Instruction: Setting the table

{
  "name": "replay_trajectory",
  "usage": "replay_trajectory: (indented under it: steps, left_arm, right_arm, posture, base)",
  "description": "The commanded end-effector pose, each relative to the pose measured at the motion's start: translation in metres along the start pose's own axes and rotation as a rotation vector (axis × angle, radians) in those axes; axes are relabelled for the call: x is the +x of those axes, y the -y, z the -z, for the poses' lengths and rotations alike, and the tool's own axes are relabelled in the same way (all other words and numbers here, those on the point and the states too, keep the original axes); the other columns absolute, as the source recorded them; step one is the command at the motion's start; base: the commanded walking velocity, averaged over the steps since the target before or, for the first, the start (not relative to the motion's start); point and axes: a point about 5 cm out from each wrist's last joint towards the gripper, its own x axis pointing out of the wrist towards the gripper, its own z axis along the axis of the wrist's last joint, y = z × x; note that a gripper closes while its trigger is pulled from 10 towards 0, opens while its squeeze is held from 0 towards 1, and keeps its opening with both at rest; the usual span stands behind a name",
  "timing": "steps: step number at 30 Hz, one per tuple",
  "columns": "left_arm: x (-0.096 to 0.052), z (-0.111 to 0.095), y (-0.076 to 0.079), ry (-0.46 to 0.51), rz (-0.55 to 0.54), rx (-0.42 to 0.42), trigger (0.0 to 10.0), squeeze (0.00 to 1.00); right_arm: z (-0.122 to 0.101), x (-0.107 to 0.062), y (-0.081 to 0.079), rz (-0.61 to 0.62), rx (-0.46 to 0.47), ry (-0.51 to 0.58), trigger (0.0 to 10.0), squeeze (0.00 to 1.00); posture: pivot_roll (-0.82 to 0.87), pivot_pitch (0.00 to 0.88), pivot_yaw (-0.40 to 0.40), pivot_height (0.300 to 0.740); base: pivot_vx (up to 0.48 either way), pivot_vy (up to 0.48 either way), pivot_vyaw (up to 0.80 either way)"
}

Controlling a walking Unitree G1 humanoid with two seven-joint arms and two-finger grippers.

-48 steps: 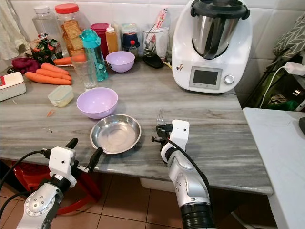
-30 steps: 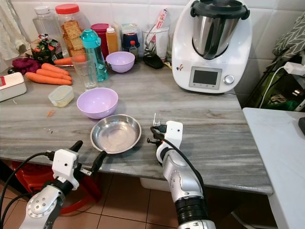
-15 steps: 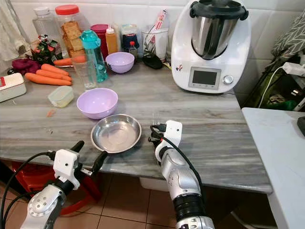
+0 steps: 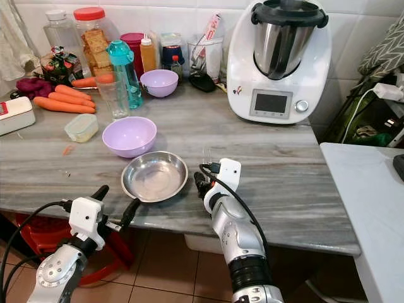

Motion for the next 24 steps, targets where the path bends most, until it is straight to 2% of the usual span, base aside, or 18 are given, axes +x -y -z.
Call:
replay_trajectory:
  steps: [1,5,11,15,19,24]
  left_arm:
    - [0.004,-0.012,-0.008,0.035,-0.029,0.024,10.0,0.0]
    - [0.006,-0.023,-0.006,0.061,-0.037,0.027,10.0,0.0]
    - [0.008,-0.029,-0.001,0.076,-0.04,0.024,10.0,0.0]
    - [0.01,-0.035,0.002,0.085,-0.039,0.016,10.0,0.0]
    - [0.011,-0.041,0.006,0.097,-0.014,-0.006,10.0,0.0]
    - [0.01,-0.047,0.011,0.121,0.015,0.013,10.0,0.0]
  right_arm:
    - [-0.013,-0.004,0.004,0.002,-0.008,0.071,10.0,1.0]
    - [-0.027,-0.015,0.014,0.0,-0.059,0.17,10.0,1.0]
    - [-0.035,-0.026,0.025,0.031,-0.101,0.238,10.0,1.0]
    - [-0.028,-0.035,0.039,0.117,-0.166,0.199,10.0,1.0]
    - [-0.017,-0.039,0.044,0.146,-0.166,0.137,10.0,1.0]
    - [-0.012,-0.041,0.047,0.162,-0.177,0.101,10.0,1.0]
  posture:
    - [0.0,0.0,-0.002,0.74]
    - [-0.01,0.0,-0.003,0.74]
    - [-0.01,0.0,-0.003,0.74]
    - [-0.02,0.0,0.001,0.74]
    - [-0.02,0.0,0.003,0.74]
    - [-0.02,0.0,0.002,0.74]
  base:
    - [0.0,0.0,0.0]
    - [0.0,0.0,0.0]
    - [0.0,0.0,0.0]
    - [0.0,0.0,0.0]
    - [0.0,0.0,0.0]
    - [0.0,0.0,0.0]
